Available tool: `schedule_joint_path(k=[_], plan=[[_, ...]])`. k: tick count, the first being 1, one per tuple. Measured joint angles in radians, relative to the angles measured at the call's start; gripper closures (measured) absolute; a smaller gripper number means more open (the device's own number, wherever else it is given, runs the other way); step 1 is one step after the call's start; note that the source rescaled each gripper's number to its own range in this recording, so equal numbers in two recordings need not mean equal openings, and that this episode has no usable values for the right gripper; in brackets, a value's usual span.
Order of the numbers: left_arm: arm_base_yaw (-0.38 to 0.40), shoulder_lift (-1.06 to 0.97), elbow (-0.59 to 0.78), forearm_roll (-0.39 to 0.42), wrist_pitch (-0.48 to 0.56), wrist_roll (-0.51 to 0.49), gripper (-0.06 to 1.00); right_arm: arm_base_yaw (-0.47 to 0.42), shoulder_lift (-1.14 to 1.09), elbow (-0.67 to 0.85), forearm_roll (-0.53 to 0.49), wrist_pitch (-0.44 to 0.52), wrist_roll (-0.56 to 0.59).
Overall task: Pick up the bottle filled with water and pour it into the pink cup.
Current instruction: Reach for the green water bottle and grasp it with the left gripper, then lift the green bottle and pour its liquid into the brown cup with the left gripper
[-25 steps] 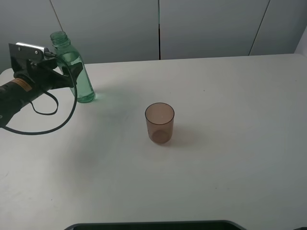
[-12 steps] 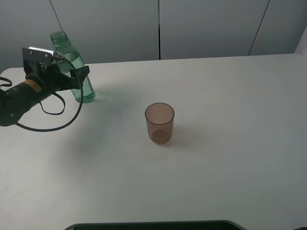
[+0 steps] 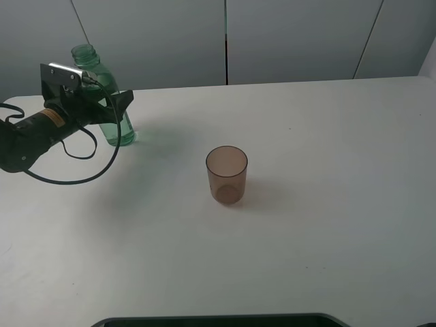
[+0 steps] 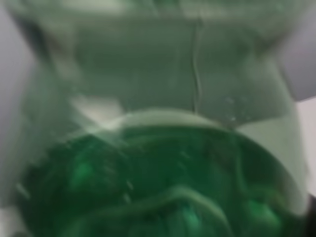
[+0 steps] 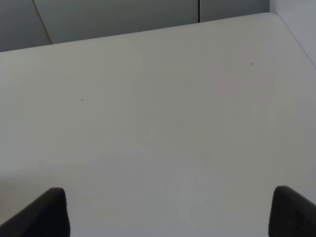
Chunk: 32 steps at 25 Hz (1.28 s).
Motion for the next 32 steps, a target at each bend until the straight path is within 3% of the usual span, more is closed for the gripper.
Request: schedule_joint_path(k=[8, 9, 10, 11, 12, 13, 32], plan=[[0.000, 0.012, -0.004, 0.016, 0.002, 0.000, -0.06, 0.000, 0.000, 0.000, 0.000, 0.000, 0.000], [0.000, 0.012, -0.004, 0.016, 0.002, 0.000, 0.00, 0.000, 0.000, 0.000, 0.000, 0.000, 0.000], [0.000, 0.012, -0.004, 0.016, 0.002, 0.000, 0.13, 0.000, 0.000, 0.000, 0.000, 0.000, 0.000], [0.000, 0.012, -0.004, 0.016, 0.002, 0.000, 0.46, 0.000, 0.000, 0.000, 0.000, 0.000, 0.000], [0.000, 0.012, -0.004, 0.014, 0.000, 0.000, 0.90, 0.000, 0.000, 0.000, 0.000, 0.000, 0.000], [0.000, 0.012, -0.004, 0.014, 0.000, 0.002, 0.94, 0.000, 0.000, 0.000, 0.000, 0.000, 0.000], [0.000, 0.012, -0.006, 0.044, -0.002, -0.005, 0.94, 0.000, 0.000, 0.000, 0.000, 0.000, 0.000]])
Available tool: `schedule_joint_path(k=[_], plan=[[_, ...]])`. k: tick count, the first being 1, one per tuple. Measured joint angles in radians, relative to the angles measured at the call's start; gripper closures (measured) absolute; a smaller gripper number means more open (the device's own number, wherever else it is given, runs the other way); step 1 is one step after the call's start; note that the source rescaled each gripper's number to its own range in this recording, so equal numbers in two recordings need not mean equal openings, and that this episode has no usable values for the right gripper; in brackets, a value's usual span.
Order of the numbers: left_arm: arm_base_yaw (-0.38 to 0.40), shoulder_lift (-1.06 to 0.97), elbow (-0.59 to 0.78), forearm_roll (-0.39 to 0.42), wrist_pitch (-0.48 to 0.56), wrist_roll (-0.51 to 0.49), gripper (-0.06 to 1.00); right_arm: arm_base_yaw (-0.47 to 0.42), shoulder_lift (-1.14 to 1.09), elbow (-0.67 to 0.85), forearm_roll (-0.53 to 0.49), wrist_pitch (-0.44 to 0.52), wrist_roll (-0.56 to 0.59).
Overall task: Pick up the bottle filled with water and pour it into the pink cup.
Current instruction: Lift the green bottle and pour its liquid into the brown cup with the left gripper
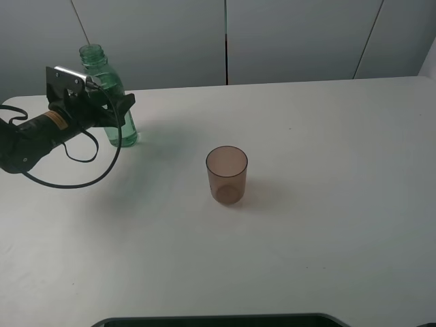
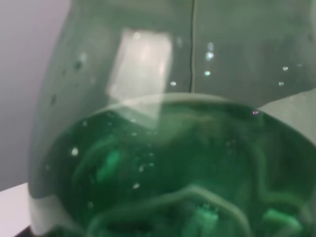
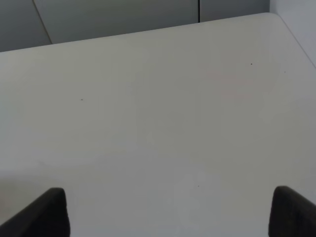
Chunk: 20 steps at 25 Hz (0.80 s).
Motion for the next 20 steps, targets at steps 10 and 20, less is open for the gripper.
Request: schedule_joint_path(k=[10, 20], plan=[[0.000, -0.006, 0.000, 0.033, 0.003, -0.092, 0.94, 0.000, 0.000, 0.000, 0.000, 0.000, 0.000], [0.000, -0.126, 0.002, 0.160, 0.058, -0.191, 0.94, 0.000, 0.000, 0.000, 0.000, 0.000, 0.000]])
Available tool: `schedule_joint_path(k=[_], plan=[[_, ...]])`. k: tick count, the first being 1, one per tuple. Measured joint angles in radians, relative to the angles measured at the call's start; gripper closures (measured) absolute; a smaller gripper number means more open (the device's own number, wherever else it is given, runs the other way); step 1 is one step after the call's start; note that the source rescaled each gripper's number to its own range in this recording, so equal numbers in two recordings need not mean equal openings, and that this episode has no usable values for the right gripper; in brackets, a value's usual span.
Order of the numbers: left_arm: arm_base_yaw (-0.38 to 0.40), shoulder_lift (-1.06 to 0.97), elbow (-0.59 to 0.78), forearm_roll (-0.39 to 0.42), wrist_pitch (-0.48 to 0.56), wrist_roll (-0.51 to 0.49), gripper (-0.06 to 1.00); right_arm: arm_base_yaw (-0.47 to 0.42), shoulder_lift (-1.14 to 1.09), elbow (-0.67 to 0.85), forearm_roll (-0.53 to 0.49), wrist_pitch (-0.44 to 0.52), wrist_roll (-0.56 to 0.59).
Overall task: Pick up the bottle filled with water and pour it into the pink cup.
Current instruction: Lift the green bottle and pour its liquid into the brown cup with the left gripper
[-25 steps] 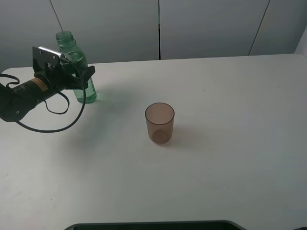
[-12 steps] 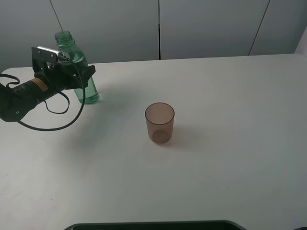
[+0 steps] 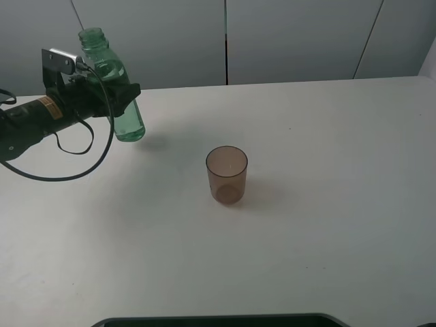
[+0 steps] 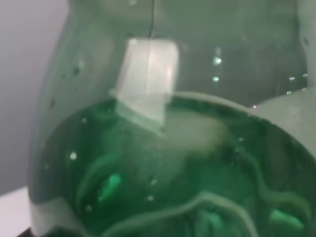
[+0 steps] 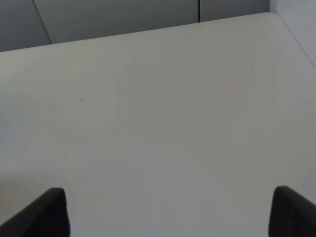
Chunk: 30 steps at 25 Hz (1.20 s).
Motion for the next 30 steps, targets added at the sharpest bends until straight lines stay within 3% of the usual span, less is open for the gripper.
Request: schedule_joint_path(k=[9, 17, 22, 30], plan=[[0.000, -0.096, 0.000, 0.109, -0.004, -0.008, 0.94, 0.000, 0.000, 0.000, 0.000, 0.000, 0.000], [-0.018, -0.103, 0.000, 0.153, 0.009, -0.011, 0.94, 0.000, 0.000, 0.000, 0.000, 0.000, 0.000], [-0.117, -0.104, -0.027, 0.216, 0.166, 0.068, 0.94, 0.000, 0.000, 0.000, 0.000, 0.000, 0.000], [-0.260, -0.104, -0.050, 0.229, 0.369, 0.255, 0.94, 0.000, 0.000, 0.000, 0.000, 0.000, 0.000]])
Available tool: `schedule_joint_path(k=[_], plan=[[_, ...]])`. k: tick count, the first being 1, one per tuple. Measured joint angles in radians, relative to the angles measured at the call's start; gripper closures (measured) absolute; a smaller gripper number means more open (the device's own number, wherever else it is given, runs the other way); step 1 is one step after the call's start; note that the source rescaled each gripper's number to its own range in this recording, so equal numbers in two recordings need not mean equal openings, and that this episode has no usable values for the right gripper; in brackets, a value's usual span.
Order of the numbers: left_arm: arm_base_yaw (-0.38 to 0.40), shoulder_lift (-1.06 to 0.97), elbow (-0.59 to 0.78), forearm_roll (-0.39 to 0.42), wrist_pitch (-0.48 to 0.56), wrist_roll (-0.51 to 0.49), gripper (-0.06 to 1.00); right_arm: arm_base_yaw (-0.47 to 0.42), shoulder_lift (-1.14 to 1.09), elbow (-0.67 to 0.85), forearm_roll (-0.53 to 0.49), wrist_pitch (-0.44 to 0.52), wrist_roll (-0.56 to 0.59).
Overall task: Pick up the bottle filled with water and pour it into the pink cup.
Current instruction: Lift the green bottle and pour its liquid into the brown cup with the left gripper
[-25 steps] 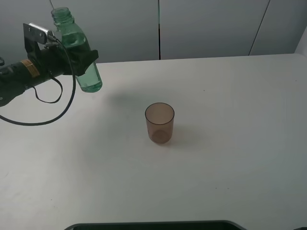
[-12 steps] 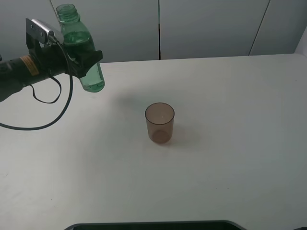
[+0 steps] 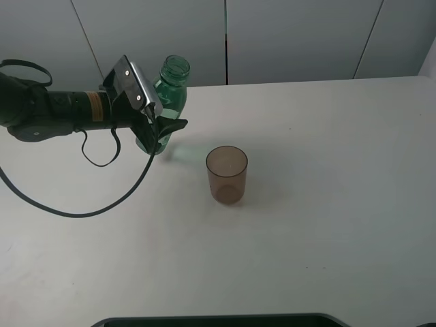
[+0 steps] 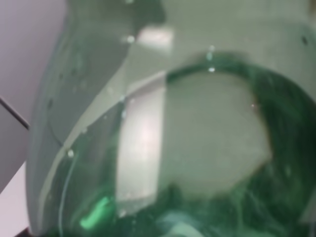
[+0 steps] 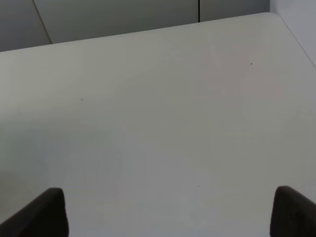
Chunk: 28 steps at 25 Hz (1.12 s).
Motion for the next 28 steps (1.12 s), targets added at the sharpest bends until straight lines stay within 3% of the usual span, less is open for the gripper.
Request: schedule_joint_path(k=[9, 15, 28], plan=[[-0.045, 0.000, -0.012, -0.075, 0.056, 0.253, 0.94, 0.000, 0.000, 0.000, 0.000, 0.000, 0.000], [-0.065, 0.000, -0.016, -0.087, 0.066, 0.313, 0.94, 0.000, 0.000, 0.000, 0.000, 0.000, 0.000], [-0.103, 0.000, -0.016, -0.108, 0.086, 0.546, 0.94, 0.000, 0.000, 0.000, 0.000, 0.000, 0.000]])
